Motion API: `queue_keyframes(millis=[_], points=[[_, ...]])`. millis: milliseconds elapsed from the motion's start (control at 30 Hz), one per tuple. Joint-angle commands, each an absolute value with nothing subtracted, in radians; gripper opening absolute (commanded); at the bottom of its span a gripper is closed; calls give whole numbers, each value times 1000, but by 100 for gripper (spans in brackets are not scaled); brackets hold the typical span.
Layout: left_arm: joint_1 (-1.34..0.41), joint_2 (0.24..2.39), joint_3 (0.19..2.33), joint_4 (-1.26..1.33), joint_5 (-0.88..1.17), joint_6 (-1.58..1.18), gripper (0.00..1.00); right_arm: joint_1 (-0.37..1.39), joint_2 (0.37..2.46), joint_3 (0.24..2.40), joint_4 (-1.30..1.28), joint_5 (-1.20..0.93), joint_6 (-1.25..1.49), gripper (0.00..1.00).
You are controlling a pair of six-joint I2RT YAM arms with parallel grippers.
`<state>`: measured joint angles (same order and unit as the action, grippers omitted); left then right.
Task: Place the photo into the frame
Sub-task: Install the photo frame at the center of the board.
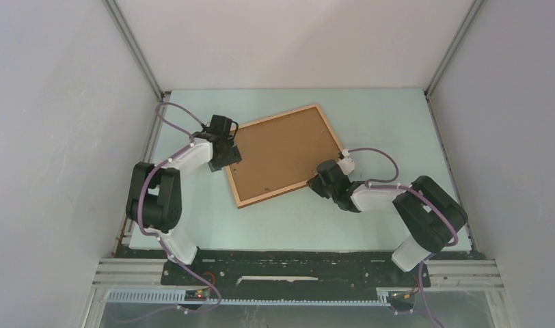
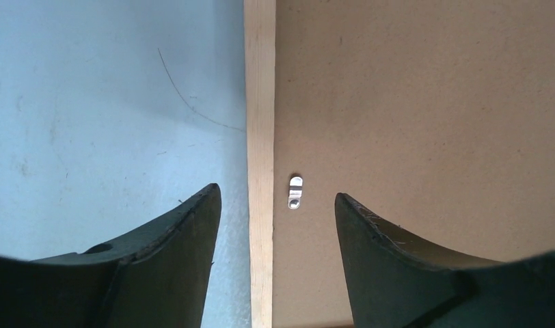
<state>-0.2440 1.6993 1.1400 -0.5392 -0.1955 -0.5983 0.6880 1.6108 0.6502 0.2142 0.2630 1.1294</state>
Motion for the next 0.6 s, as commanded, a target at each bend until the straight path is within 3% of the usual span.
queue_keyframes(millis=[0, 233, 567], points=[[-251, 1709, 1164, -542, -220, -612, 68, 689, 1634, 655, 137, 305, 1106, 18], [-251, 1765, 1187, -530, -199, -615, 67, 686, 1641, 655, 147, 290, 1099, 13], [-251, 1765, 1140, -488, -208, -641, 53, 680, 1652, 654, 162, 270, 1093, 7]])
